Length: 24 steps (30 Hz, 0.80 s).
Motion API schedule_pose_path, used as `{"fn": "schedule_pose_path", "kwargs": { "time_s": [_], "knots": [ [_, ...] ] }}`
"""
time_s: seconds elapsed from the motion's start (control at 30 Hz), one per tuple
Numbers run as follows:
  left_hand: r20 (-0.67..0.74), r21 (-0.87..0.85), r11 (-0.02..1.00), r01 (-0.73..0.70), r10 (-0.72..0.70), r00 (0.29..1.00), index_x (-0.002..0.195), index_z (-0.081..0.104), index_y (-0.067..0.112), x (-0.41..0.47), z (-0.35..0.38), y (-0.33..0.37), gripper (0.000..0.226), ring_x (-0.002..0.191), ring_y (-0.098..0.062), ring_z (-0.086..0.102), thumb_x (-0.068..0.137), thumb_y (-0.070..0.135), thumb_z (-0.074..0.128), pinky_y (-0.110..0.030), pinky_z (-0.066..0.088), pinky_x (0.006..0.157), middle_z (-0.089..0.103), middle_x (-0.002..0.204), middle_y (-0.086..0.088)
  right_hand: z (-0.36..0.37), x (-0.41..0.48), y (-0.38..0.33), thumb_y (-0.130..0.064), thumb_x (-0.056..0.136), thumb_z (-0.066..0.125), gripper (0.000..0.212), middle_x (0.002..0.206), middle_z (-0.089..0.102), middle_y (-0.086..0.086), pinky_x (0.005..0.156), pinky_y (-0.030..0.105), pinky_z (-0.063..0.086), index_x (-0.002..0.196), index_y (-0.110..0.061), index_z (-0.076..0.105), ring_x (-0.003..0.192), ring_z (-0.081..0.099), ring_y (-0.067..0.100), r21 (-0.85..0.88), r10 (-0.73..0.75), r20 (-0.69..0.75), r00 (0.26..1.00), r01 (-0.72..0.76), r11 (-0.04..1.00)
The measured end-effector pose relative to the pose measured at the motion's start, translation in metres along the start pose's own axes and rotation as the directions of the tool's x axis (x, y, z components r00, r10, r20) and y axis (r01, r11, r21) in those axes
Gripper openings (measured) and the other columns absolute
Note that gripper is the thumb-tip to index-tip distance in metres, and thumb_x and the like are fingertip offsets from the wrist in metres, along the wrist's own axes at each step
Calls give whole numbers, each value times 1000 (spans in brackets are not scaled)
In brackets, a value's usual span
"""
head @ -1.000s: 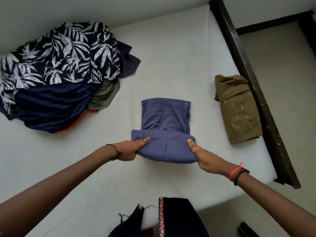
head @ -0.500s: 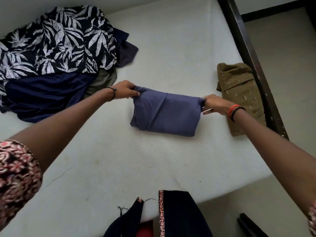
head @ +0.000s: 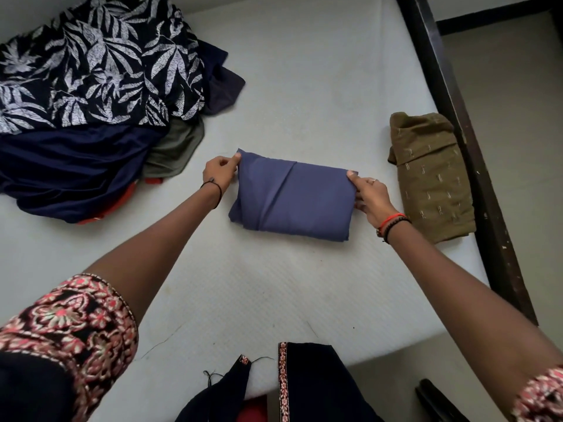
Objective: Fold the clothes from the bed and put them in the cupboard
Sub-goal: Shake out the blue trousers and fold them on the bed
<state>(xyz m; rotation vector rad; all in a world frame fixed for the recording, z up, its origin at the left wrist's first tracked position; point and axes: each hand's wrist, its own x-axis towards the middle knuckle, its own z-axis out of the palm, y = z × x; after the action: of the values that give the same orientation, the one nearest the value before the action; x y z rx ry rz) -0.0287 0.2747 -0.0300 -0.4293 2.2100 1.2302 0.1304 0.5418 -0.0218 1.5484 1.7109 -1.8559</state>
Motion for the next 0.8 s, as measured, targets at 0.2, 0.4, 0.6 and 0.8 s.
{"fn": "schedule_pose_path", "kwargs": {
  "time_s": [0.2,0.4,0.6,0.8],
  "knots": [
    [-115,4,999,-42,42,992,65,46,23,14,13,14,30,79,-16,47,92,28,57,-23,38,67,54,75,3,10,8,10,-17,89,65,25,76,54,0,66,28,44,71,-18,47,77,49,19,40,-96,-223,970,108,993],
    [-146,-104,994,-31,15,989,69,50,21,9,6,8,25,71,-17,55,92,27,57,-33,49,83,62,80,-6,7,1,13,-23,87,67,22,80,59,3,69,33,47,72,-20,51,75,53,20,25,-111,-272,956,122,992],
    [84,-161,987,13,1,996,97,59,9,-53,-14,-35,25,72,-10,57,96,32,51,-19,47,66,62,84,-2,-1,-50,44,-34,93,59,21,92,62,7,73,32,55,84,-18,46,82,62,20,121,3,-140,990,14,993],
    [194,-67,996,-52,64,979,109,64,12,-82,-21,-71,20,79,5,62,90,18,62,-15,48,75,66,96,3,4,-86,79,-37,93,55,21,120,62,2,94,37,51,97,-17,53,110,60,17,231,-12,65,998,-3,973]
  ]
}}
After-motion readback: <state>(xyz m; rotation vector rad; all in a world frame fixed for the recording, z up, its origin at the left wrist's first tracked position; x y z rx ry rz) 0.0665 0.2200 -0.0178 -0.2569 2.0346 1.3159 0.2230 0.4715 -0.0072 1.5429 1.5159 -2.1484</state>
